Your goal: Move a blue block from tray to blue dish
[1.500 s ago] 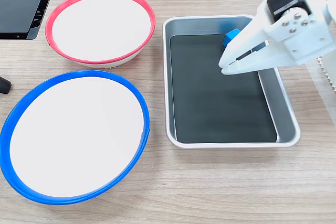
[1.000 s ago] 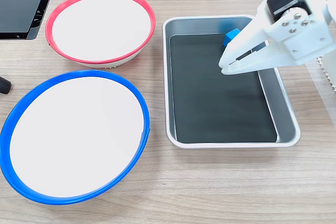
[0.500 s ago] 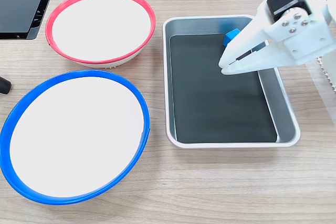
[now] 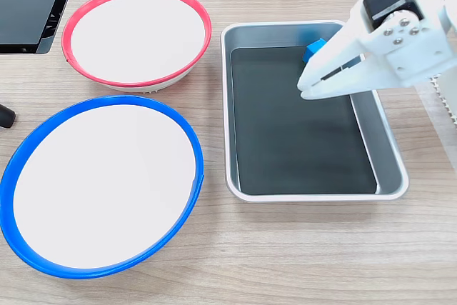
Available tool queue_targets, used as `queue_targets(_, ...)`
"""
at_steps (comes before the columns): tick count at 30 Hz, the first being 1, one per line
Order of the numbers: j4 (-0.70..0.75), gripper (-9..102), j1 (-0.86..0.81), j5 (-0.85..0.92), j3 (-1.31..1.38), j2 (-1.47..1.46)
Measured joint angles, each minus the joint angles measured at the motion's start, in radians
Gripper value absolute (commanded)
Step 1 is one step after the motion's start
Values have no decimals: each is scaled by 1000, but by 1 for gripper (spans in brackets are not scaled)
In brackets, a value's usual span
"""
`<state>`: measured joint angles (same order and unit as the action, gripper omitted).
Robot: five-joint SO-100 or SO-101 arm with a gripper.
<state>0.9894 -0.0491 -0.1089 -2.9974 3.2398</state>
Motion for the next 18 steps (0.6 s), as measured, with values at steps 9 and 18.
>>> queue_targets(9, 244, 9, -87, 736, 558, -479)
queue_targets(18, 552, 17, -350, 1700, 775, -680)
